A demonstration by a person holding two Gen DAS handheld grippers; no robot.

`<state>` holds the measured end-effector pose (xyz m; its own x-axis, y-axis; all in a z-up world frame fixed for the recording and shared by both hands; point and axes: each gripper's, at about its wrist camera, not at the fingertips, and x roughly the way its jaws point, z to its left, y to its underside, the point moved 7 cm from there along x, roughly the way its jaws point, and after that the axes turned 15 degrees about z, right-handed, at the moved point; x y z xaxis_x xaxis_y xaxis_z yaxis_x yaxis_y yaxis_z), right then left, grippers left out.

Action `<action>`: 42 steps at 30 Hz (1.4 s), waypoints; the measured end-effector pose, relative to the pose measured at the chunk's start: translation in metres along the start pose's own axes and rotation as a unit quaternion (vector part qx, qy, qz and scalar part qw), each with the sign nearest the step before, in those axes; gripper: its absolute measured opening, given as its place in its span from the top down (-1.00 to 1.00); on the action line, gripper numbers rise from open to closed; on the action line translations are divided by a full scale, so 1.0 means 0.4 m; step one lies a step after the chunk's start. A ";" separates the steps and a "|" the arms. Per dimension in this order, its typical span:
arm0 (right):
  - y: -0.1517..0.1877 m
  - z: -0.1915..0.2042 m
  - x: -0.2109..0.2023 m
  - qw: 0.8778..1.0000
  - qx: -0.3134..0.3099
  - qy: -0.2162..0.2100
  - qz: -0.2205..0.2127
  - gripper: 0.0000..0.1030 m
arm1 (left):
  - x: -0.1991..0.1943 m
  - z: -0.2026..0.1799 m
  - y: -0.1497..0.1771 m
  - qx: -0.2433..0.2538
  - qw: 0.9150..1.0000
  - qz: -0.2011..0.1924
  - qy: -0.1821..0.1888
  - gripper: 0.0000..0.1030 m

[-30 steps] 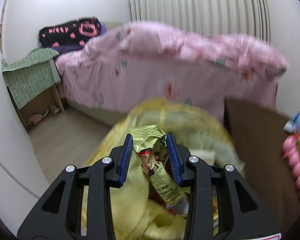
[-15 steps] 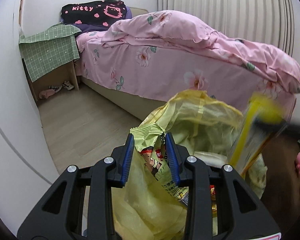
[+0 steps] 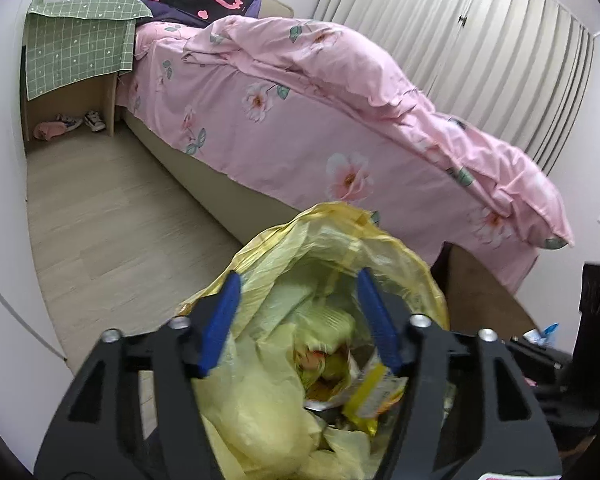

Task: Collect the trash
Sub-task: 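Carry both wrappers over the yellow bag and release them inside, then grasp the blue wrapper on the table with the left gripper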

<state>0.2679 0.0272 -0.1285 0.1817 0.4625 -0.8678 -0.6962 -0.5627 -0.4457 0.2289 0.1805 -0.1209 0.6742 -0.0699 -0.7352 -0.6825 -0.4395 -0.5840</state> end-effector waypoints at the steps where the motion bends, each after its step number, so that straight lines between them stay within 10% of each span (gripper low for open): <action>1: 0.009 -0.002 -0.013 1.000 -0.001 0.014 -0.003 0.19 | -0.008 -0.005 -0.002 0.001 1.000 -0.001 0.002 -0.25; 16: 0.327 -0.092 -0.352 0.981 0.082 0.149 -0.090 0.18 | -0.138 -0.260 0.105 0.128 0.989 -0.003 0.070 -0.69; 27: 0.657 -0.218 -0.582 0.948 0.182 0.229 -0.123 0.03 | -0.157 -0.553 0.301 0.261 0.950 0.053 0.165 -0.73; 37: 0.874 -0.294 -0.662 0.926 0.234 0.262 -0.137 -0.19 | -0.104 -0.823 0.423 0.381 0.885 0.120 0.239 -0.75; 42: 0.958 -0.343 -0.704 0.903 0.273 0.296 -0.151 -0.19 | 0.033 -0.920 0.328 0.360 0.898 0.142 0.210 -0.75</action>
<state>0.0453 -0.4126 -0.0852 0.6474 -0.0008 -0.7622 -0.7619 0.0242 -0.6472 0.2523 -0.2077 -0.0806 0.3871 -0.4855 -0.7838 -0.7478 0.3320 -0.5750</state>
